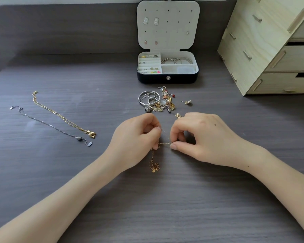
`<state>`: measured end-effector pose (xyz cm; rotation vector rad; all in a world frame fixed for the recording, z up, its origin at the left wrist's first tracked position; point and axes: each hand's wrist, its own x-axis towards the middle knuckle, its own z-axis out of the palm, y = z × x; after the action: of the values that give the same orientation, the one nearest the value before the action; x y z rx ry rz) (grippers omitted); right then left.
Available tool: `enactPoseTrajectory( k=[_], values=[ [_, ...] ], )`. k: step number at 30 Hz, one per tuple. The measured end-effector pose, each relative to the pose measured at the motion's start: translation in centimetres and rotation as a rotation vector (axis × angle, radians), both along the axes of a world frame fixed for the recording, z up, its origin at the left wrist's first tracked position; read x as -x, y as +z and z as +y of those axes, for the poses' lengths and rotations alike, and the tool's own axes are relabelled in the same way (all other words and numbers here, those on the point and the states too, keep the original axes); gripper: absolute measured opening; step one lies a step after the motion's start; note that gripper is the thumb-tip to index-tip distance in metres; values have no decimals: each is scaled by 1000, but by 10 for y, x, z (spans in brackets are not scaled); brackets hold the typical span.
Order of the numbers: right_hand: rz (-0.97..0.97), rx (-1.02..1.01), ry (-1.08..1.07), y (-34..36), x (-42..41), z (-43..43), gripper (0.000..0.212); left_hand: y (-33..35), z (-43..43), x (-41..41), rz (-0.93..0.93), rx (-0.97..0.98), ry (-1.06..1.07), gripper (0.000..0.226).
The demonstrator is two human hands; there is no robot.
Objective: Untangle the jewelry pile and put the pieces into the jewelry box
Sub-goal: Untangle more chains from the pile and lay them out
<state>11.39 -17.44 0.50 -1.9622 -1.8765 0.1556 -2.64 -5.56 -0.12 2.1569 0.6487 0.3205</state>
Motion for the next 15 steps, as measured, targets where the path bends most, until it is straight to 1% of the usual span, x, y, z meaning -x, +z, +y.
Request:
enactPoseTrajectory(
  k=[3,6,8,15],
  values=[
    [33,-9,0,0,-1,1,8,3,-1,1,-3,41,10,10],
    [110,-7,2,1,-3,0,6,4,-2,1,0,48,14,11],
    [107,5,15,2,-4,0,7,4,-2,2,3,55,11,14],
    [54,22,22,1,-8,0,8,4,1,1,-18,194,16,14]
  ],
)
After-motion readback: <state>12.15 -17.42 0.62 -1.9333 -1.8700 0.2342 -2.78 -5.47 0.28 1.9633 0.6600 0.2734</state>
